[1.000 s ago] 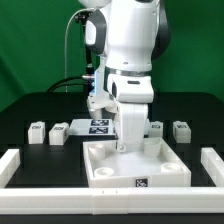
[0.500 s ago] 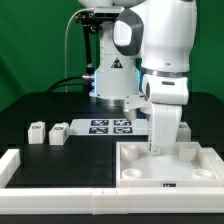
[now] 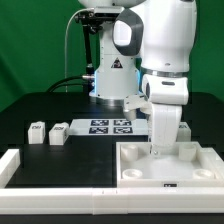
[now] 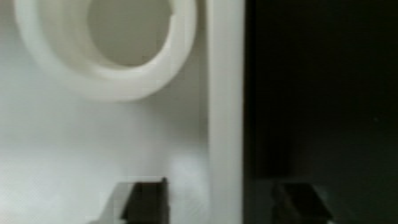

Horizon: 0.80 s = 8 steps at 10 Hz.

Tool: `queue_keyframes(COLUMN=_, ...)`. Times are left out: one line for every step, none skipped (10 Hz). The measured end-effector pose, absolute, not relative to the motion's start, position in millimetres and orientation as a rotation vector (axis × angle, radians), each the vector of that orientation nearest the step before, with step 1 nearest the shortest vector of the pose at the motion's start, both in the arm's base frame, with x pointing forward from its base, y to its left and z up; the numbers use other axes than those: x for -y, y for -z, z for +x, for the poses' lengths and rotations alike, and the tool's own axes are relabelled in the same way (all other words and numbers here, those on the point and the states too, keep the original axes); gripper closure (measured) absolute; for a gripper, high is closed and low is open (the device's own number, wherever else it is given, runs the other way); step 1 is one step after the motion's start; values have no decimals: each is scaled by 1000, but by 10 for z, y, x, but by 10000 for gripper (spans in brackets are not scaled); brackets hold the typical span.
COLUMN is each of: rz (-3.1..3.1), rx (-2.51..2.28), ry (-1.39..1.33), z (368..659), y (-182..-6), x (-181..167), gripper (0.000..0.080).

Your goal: Assemble one leg

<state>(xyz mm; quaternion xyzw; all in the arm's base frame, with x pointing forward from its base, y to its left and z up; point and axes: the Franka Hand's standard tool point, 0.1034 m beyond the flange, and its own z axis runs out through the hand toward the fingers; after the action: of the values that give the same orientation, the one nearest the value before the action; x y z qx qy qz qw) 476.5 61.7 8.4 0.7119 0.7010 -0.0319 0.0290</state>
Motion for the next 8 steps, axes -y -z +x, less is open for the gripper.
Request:
queue_keyframes(rz=2196, rx=-2162, ry=98, z=4765, y=-84, x=-617, gripper=361)
queue_keyframes(rz=2196, rx=-2162, ry=98, z=4765, y=-84, x=-617, gripper=233)
queue_keyframes(rz=2196, rx=-2162, ry=98, z=4765, y=-84, x=-617, gripper=233)
queue_keyframes(rz=2196, rx=-2162, ry=98, z=4765, y=-84, x=-617, gripper=164)
queue_keyframes(rz=2196, rx=-2162, ry=98, z=4765, y=-84, x=-617, gripper=154)
queue_keyframes(rz=2196, rx=-2162, ry=98, z=4765, y=-84, x=-617, gripper=154)
queue_keyframes(rz=2196, rx=-2162, ry=98, z=4765, y=-84, x=-617, gripper=150)
queue_keyframes(rz=2196, rx=-2162, ry=98, z=4765, y=-84, x=-617, gripper=150)
